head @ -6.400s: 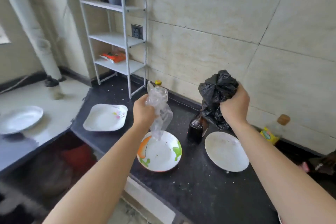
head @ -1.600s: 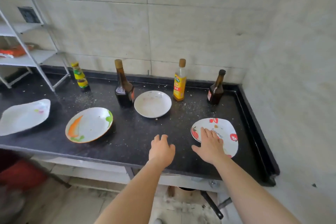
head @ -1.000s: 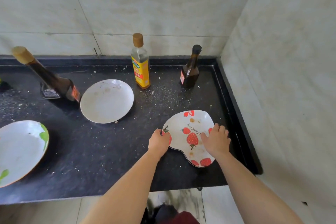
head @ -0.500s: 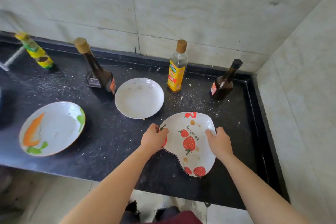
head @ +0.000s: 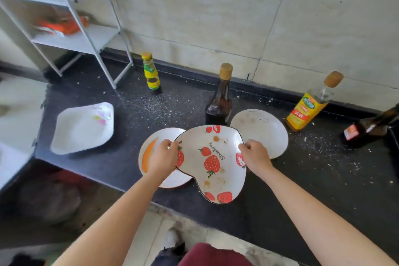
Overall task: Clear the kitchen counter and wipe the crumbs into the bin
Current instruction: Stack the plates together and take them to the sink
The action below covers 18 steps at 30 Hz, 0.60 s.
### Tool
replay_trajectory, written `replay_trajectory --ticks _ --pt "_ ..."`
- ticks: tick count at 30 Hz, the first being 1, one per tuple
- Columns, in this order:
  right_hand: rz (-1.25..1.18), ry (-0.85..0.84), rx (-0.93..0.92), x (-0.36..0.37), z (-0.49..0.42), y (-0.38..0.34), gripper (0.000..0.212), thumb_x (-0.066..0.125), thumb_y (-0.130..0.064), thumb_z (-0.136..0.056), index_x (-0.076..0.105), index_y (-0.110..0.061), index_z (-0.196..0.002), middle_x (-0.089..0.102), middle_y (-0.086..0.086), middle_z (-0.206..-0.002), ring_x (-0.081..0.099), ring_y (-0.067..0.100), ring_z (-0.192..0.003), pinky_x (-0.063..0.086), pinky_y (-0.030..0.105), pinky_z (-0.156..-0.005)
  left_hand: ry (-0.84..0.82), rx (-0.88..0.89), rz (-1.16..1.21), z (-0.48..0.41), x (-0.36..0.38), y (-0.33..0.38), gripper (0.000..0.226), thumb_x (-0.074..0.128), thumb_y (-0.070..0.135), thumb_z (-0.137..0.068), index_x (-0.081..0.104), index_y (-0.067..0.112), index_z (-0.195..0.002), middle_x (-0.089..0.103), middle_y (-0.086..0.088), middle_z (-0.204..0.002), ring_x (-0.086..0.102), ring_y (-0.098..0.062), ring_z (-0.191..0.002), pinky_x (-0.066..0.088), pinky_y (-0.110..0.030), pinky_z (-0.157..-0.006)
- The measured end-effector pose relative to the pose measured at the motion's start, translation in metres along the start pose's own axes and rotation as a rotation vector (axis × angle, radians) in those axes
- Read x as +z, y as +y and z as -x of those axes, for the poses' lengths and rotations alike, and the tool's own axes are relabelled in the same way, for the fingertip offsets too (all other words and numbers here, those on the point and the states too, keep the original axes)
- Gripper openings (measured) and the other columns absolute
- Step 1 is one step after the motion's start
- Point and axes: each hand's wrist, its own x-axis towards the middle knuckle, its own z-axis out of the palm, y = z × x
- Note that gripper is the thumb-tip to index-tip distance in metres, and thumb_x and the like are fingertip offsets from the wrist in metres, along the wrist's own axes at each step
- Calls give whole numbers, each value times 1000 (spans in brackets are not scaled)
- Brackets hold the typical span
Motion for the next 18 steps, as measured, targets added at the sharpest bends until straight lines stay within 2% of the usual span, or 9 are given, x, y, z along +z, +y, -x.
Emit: replay_trajectory --ticks 2,4,5,7,10,14,18 --pt "26 -44 5 32 -5 -27 24 47 -25 -95 53 -11 -77 58 10 -77 56 16 -68 41 22 -59 24 -2 -48 -21 -33 -17 29 37 32 -95 52 10 -82 56 -3 -73 56 -26 -75 49 -37 -69" --pt "54 -69 14 53 -8 -47 21 49 -21 -93 56 -7 -78 59 12 -79 57 21 -70 44 29 -61 29 -29 -88 -36 -53 -32 29 36 32 -95 51 11 -80 58 -7 -80 58 -31 -85 48 -37 -76" --pt "65 -77 17 62 -9 -55 19 50 -17 -91 57 -5 -77 58 12 -77 57 23 -70 45 32 -61 23 -55 -94 -42 -61 -39 29 36 32 -95 51 11 -81 60 -9 -84 59 -32 -88 49 -38 -79" --pt "82 -70 23 82 -14 -71 17 49 -11 -86 58 -5 -72 56 7 -70 55 23 -67 40 29 -56 -16 -97 -97 -57 -76 -54 29 37 32 -95 52 8 -89 61 -12 -93 60 -34 -91 52 -43 -83" --pt "122 -51 20 94 -19 -77 18 50 -10 -88 63 -3 -80 60 6 -77 54 19 -71 38 26 -55 -72 -119 -142 -62 -79 -64 29 35 31 -96 50 6 -93 61 -14 -97 63 -36 -88 55 -45 -81" --pt "176 -37 9 110 -26 -86 17 50 -12 -91 64 -4 -86 59 3 -80 55 15 -72 42 26 -58 -110 -92 -247 -73 -83 -78 24 33 24 -95 49 8 -88 63 -14 -87 65 -35 -81 54 -42 -78" --pt "215 -26 14 115 -31 -88 15 52 -13 -92 63 -6 -84 58 3 -76 55 13 -69 49 31 -68 -104 -23 -351 -77 -83 -86 25 36 22 -96 53 3 -97 65 -20 -94 64 -38 -88 54 -42 -80"
